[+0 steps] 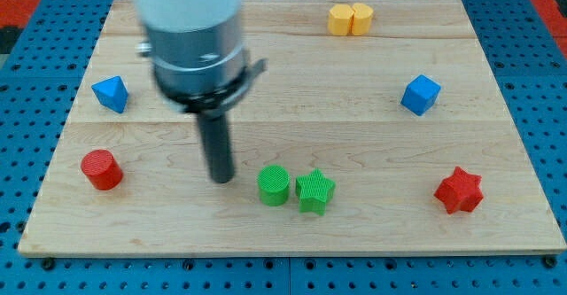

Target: Move the red circle diagonally to the bottom right of the blue triangle

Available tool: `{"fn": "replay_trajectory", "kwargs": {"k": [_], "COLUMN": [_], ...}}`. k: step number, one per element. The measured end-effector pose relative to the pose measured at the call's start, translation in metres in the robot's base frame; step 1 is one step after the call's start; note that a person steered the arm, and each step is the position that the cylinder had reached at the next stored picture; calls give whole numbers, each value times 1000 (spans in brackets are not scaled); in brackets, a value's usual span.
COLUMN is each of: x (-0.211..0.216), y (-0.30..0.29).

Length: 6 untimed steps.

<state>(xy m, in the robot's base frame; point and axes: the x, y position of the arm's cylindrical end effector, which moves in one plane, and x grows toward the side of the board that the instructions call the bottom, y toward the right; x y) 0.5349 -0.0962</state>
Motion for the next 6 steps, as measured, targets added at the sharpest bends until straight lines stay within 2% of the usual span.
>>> {"fn": "replay_trajectory", "kwargs": {"k": [1, 2, 3, 4, 5, 6], "x": [49, 27, -19, -2, -5, -36], "y": [-43, -110, -110, -122, -190, -190]}}
